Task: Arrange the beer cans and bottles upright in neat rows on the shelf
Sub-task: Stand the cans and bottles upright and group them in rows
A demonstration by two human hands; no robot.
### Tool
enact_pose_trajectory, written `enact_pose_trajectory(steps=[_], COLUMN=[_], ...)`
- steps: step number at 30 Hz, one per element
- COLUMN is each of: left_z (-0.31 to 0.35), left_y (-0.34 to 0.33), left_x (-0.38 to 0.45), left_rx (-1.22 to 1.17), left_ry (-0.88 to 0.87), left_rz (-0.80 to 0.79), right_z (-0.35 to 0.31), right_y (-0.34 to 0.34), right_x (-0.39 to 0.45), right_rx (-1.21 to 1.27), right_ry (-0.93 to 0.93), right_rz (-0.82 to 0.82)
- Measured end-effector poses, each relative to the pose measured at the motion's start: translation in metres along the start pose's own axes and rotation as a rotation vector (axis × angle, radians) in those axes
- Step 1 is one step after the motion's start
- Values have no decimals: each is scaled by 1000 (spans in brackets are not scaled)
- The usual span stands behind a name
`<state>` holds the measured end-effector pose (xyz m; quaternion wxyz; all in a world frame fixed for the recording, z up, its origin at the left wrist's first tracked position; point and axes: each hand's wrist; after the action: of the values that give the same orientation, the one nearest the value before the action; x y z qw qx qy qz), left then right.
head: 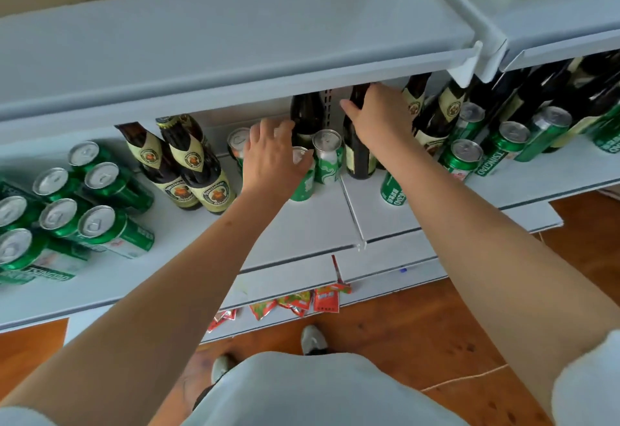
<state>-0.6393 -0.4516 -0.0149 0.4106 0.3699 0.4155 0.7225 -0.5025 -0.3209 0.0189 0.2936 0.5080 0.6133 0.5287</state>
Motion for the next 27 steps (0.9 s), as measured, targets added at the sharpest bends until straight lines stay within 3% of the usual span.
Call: enact_pose_trajectory(steps=[6, 8, 12, 15, 18, 19, 21, 23, 25, 27], left_z=[-27, -31, -32, -22, -2, 8, 28, 43, 53, 65], left_y=[-18, -23, -26, -19, -13, -13, -18, -33, -53, -71], left_x=[5, 2, 1, -3, -23, -30, -42, -45, -42, -37], left_rx=[89, 66, 85, 117, -157, -294, -487, -573, -630, -633], left_ry=[173, 179, 186, 180, -57, -115, -116, -52, 25, 53], left_rz=[-267, -302, -312, -181, 191, 238, 148, 31, -88, -203], right_z=[-7, -9, -11, -16, -9, 1, 33, 82, 133, 171], right_y=[-21, -29, -42, -34, -12, -5, 10, 10, 2, -6], right_x=[26, 38, 54, 43, 8, -10, -46, -70, -85, -95], right_rx=[199, 301, 269, 395, 471, 435, 365, 336, 292, 286], right_ry=[-20, -62, -120, -56, 23, -8, -116, -260, -387, -402], right_rz=[57, 28, -47, -122, 71, 178, 394, 467, 369, 228])
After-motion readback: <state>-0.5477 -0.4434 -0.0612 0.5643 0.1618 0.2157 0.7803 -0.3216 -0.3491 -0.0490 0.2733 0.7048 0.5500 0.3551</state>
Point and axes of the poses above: each hand's wrist, its own x-axis towards the middle knuckle, its own y-axis out of the back of the hand, z = x × y, and after that the axes turned 4 degrees about -x, right-handed
